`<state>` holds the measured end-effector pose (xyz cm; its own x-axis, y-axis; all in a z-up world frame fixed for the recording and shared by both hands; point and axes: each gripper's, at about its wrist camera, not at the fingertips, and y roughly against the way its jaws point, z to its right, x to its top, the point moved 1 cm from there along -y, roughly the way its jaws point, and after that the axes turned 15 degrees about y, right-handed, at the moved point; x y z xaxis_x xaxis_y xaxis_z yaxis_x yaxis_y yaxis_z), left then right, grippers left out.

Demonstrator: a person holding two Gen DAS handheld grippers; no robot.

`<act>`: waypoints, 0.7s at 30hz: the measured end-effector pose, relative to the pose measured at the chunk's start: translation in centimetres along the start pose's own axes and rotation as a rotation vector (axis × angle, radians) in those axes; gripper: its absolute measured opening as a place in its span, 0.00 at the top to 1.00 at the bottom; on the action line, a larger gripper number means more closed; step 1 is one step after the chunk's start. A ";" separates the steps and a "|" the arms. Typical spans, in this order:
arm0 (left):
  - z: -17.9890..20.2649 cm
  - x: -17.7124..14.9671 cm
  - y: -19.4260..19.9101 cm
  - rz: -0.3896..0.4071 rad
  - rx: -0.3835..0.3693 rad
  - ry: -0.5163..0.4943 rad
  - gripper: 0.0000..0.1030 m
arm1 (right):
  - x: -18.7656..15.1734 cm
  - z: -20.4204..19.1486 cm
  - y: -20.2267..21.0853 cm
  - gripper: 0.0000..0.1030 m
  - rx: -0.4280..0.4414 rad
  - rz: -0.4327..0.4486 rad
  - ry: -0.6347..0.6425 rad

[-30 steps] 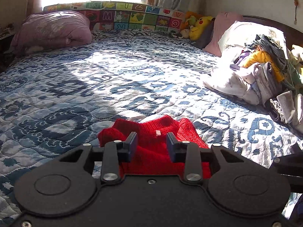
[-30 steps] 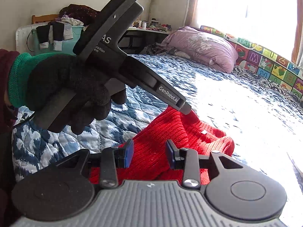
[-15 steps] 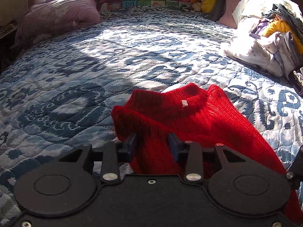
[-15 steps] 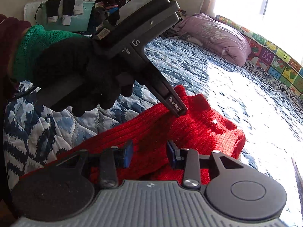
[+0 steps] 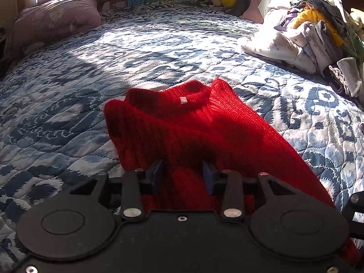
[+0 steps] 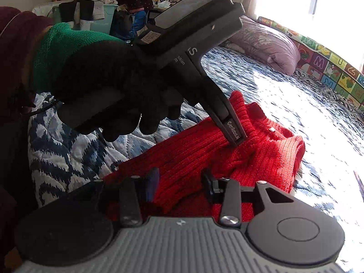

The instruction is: Fold clothes

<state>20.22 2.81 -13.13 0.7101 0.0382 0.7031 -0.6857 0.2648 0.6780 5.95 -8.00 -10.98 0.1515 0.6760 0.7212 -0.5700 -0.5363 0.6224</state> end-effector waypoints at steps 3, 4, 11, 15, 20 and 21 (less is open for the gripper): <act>-0.8 -0.3 2.4 0.038 -0.026 0.059 0.62 | -1.4 2.2 2.5 0.57 0.023 0.050 -0.176; -1.2 -0.5 2.9 0.042 -0.037 0.085 0.62 | -2.1 3.0 3.2 0.55 0.024 0.060 -0.234; -6.3 0.2 3.8 0.021 -0.125 0.362 0.40 | -7.6 11.9 2.7 0.43 0.025 0.101 -0.638; -8.8 1.7 2.3 0.004 -0.147 0.482 0.33 | -9.7 16.5 0.4 0.35 0.051 0.157 -0.836; -11.8 3.8 -1.1 -0.031 -0.178 0.582 0.32 | -9.8 21.2 -4.1 0.29 0.082 0.196 -0.939; -12.2 4.2 -1.9 -0.041 -0.192 0.601 0.32 | -9.9 22.0 -5.0 0.28 0.091 0.196 -0.954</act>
<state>26.47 14.28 -14.04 0.7392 0.5443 0.3967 -0.6549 0.4435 0.6118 25.04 -23.10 -14.57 0.6733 -0.1009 0.7324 -0.5964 -0.6596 0.4575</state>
